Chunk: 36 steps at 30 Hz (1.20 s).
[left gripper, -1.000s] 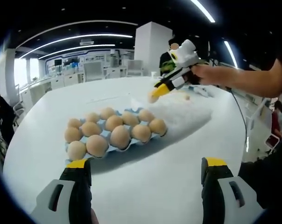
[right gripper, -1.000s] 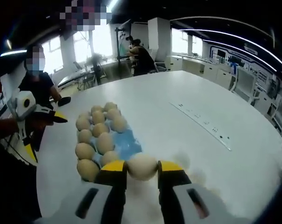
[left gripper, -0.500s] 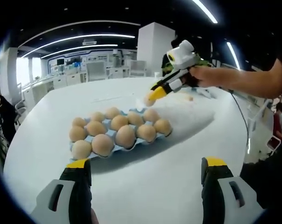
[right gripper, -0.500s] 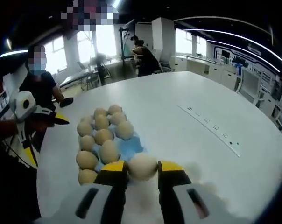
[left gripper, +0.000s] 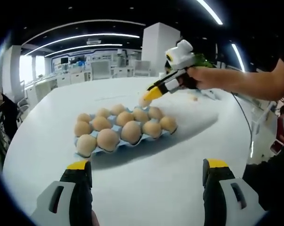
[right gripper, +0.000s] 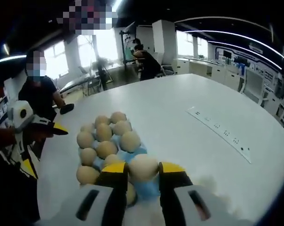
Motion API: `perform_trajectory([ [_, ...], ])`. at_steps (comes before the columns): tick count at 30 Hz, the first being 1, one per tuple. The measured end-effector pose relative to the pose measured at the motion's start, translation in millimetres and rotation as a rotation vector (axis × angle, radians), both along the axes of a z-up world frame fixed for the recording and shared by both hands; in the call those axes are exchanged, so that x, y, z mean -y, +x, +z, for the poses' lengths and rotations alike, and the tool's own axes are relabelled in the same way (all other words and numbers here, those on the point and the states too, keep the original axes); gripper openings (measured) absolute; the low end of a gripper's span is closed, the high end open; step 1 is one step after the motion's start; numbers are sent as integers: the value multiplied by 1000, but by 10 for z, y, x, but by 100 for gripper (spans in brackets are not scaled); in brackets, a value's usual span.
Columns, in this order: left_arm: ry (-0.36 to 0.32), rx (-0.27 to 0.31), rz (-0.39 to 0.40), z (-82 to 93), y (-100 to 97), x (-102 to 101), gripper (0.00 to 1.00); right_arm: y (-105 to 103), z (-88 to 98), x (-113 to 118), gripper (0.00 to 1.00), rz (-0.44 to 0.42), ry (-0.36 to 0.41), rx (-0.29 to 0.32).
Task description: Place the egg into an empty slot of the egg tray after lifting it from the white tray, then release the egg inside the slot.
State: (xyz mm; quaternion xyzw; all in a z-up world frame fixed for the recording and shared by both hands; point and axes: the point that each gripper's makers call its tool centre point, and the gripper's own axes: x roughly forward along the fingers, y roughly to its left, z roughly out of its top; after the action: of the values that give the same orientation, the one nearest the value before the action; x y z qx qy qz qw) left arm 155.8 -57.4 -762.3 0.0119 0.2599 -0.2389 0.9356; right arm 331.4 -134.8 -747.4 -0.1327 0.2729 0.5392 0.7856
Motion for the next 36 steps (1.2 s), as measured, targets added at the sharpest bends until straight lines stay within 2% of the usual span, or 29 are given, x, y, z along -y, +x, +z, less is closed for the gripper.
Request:
perform_trajectory([
  [8, 1, -3, 16, -8, -18, -60, 100, 10, -108, -122, 26, 32, -25, 14],
  [18, -2, -7, 12, -29, -13, -34, 100, -9, -182, -195, 26, 78, -66, 39],
  [36, 7, -25, 8, -71, 3, -63, 100, 32, -311, -262, 27, 117, -94, -8],
])
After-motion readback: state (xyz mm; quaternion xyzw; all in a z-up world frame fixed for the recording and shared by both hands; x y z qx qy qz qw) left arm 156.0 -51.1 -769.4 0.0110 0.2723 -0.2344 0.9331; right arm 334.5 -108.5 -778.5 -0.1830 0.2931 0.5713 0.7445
